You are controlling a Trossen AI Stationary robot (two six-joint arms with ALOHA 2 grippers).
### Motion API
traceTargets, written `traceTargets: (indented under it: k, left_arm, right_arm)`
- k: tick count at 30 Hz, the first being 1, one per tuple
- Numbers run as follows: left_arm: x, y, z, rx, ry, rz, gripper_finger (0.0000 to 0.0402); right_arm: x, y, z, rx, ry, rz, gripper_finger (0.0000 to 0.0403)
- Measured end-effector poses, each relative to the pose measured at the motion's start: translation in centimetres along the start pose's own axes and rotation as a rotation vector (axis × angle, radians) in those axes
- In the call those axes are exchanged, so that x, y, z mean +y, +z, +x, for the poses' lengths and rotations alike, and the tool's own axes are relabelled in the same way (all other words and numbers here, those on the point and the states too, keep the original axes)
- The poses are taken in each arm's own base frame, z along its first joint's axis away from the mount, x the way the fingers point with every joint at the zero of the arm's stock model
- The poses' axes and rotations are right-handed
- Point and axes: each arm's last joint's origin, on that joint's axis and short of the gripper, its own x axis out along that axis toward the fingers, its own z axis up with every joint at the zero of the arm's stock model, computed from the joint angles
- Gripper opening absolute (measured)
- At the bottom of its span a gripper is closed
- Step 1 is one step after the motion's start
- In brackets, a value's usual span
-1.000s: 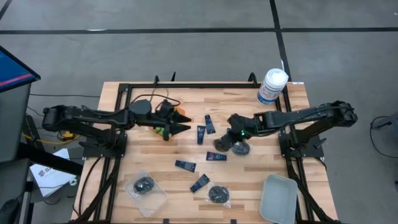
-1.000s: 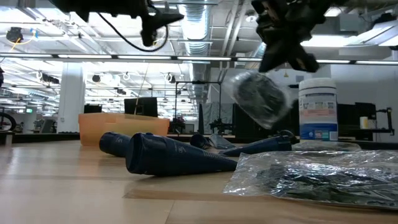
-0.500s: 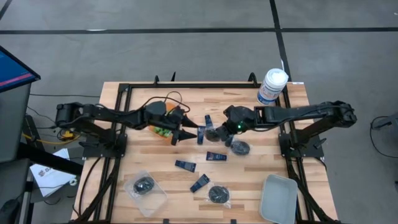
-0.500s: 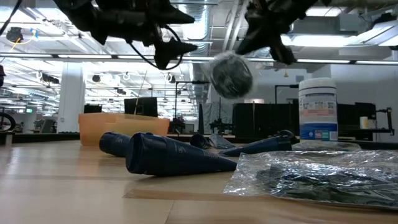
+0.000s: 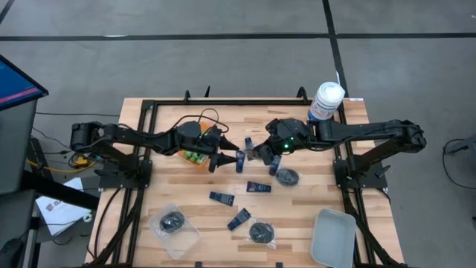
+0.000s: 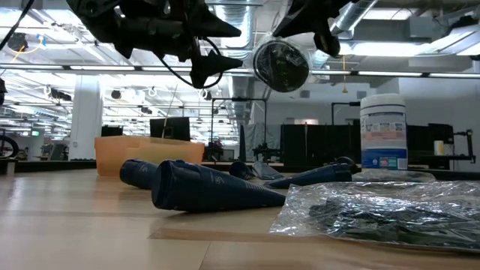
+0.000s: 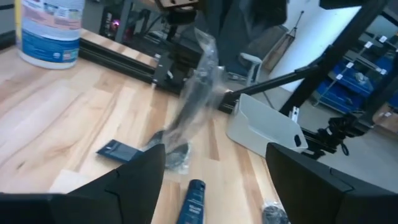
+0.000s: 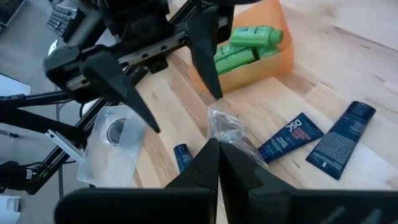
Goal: Pick & Place Travel size toiletries
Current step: Put the black hairbrush into the transparent bin
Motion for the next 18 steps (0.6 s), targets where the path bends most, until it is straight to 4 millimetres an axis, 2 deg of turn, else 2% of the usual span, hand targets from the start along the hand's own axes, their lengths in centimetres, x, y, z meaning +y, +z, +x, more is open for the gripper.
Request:
traceTargets:
  k: [8, 18]
  left_arm:
    - [0.89, 0.36, -0.27, -0.015, 0.034, -0.006, 0.0275]
    - [0.58, 0.57, -0.26, -0.024, -0.028, 0.005, 0.0275]
  right_arm:
    - [0.44, -0.44, -0.05, 0.013, 0.013, -0.010, 0.0000]
    - [0.07, 0.00, 0.00, -0.002, 0.005, -0.008, 0.0000]
